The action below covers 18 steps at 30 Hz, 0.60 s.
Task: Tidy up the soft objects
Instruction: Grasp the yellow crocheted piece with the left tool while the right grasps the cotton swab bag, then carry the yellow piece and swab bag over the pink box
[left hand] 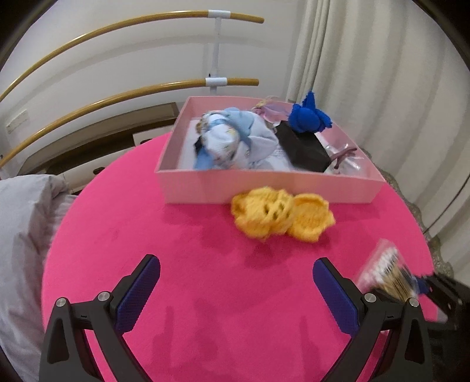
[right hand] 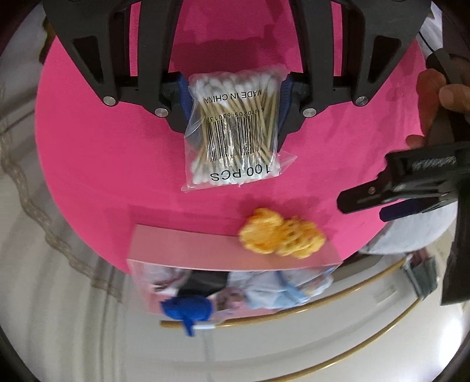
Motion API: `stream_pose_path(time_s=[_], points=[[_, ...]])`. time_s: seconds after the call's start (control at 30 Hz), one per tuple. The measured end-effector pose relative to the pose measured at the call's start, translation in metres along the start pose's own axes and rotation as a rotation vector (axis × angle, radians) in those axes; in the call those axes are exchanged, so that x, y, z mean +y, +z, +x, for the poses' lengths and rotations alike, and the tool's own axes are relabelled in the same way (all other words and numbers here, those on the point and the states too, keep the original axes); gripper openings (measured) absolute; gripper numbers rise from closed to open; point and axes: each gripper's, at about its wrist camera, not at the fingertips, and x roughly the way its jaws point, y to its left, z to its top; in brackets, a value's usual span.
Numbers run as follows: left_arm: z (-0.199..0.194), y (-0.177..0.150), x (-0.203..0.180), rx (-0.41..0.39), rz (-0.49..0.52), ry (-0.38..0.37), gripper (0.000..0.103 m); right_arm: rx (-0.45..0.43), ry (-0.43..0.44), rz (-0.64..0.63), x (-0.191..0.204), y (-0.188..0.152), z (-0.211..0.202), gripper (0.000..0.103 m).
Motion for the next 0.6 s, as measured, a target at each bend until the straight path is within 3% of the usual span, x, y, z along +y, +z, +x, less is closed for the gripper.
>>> stream_pose_path(time_s=[0.17, 0.23, 0.3, 0.33, 0.37, 0.4, 0.5, 0.6], points=[[0.040, 0.019, -0.015, 0.028, -0.002, 0.025, 0.102, -0.027, -0.013, 0.043, -0.012, 0.003, -0.004, 0.043], [0.056, 0.025, -0.015, 0.047, -0.041, 0.027, 0.094, -0.033, -0.014, 0.049, -0.015, 0.005, -0.006, 0.043], [0.072, 0.030, -0.013, 0.072, -0.078, -0.017, 0.069, -0.035, -0.015, 0.048, -0.015, 0.005, -0.007, 0.043], [0.075, 0.031, -0.012, 0.072, -0.085, -0.031, 0.069, -0.034, -0.013, 0.047, -0.015, 0.006, -0.006, 0.043], [0.075, 0.032, -0.013, 0.048, -0.070, -0.042, 0.047, -0.034, -0.012, 0.046, -0.015, 0.006, -0.006, 0.043], [0.078, 0.033, -0.014, 0.058, -0.056, -0.081, 0.032, -0.035, -0.010, 0.044, -0.014, 0.007, -0.007, 0.043], [0.075, 0.033, -0.011, 0.061, -0.051, -0.124, 0.022, -0.038, -0.008, 0.042, -0.013, 0.005, -0.009, 0.043], [0.065, 0.027, -0.006, 0.048, -0.043, -0.126, 0.021, -0.042, -0.003, 0.046, -0.011, 0.004, -0.011, 0.043]])
